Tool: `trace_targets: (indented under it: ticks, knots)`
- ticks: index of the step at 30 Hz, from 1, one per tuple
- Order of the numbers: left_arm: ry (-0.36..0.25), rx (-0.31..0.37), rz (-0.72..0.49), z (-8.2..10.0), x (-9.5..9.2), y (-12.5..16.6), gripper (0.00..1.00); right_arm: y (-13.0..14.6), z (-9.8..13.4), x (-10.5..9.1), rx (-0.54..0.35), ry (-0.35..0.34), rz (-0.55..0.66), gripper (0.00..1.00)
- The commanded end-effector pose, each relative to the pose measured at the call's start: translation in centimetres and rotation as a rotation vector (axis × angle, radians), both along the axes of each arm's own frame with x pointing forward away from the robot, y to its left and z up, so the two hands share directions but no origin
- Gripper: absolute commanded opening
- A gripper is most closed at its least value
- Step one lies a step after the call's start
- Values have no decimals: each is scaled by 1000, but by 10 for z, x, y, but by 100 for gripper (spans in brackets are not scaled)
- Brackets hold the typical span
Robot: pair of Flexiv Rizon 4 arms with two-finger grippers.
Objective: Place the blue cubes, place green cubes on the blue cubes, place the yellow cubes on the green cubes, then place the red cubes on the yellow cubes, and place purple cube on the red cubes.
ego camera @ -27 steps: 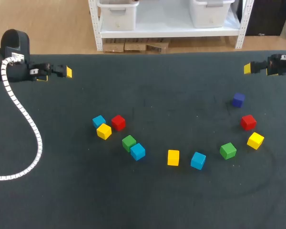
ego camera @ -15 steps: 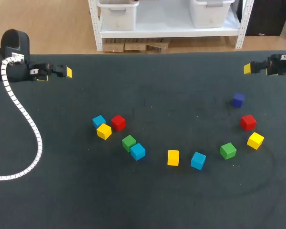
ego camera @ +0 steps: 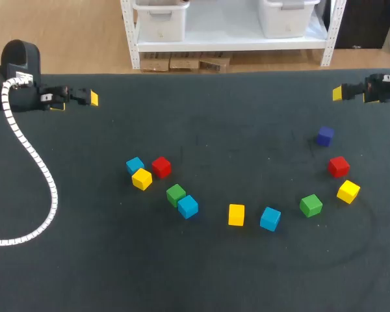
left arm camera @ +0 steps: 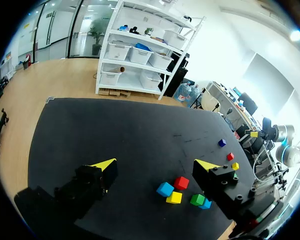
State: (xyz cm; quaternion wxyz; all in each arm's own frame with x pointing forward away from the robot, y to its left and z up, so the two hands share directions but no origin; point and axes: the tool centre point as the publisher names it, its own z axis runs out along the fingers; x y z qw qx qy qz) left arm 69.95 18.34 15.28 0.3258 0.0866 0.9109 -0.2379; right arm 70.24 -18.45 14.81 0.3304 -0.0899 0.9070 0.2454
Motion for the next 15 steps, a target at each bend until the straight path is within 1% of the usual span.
trace_targets:
  ticks: [1,6,10,15]
  knots:
    - [-6,-8,-5,-2,0,1,100,0,1,-1,-1,0,0,100]
    - [-6,-8,-5,-2,0,1,100,0,1,-1,-1,0,0,100]
    - [-6,-8,-5,-2,0,1,100,4,12,-4,-46,-5,23,100]
    - [-6,-8,-5,-2,0,1,100,14,23,-13,-114,-7,66,100]
